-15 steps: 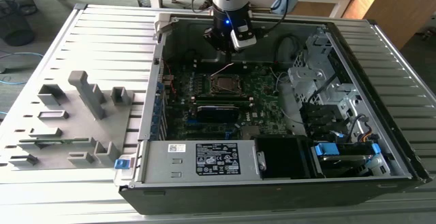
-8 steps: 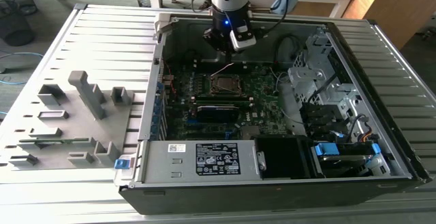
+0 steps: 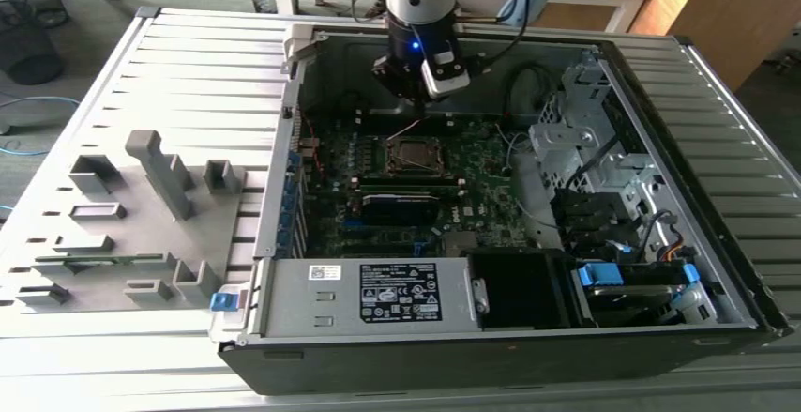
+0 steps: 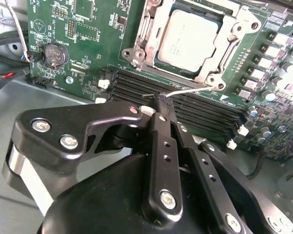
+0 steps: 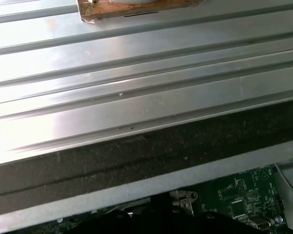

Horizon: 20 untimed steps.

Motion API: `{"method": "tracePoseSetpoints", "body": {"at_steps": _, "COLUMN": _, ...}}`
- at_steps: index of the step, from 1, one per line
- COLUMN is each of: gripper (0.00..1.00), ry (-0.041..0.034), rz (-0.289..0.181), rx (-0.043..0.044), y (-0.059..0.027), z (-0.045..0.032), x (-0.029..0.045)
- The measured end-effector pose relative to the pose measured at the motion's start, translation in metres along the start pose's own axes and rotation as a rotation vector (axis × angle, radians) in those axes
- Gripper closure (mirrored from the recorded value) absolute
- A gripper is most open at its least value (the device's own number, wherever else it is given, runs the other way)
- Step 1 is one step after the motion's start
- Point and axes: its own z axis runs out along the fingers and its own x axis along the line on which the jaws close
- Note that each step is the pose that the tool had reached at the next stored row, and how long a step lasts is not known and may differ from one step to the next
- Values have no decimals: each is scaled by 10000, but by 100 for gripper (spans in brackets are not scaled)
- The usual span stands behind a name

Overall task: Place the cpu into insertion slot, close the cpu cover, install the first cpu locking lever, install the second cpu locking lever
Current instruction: 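Install the first cpu locking lever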

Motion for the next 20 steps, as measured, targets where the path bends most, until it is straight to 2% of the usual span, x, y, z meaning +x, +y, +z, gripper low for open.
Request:
{"method": "tracePoseSetpoints", "body": {"at_steps": 11, "gripper": 89, "ry": -135, "rz": -12, "rx": -34, "y": -42, "z": 45, "x": 15}}
{"method": "tracePoseSetpoints", "body": {"at_steps": 20, "gripper": 89, "ry": -179, "rz": -18, "rx": -45, "y": -78, "z": 116, "x": 37}}
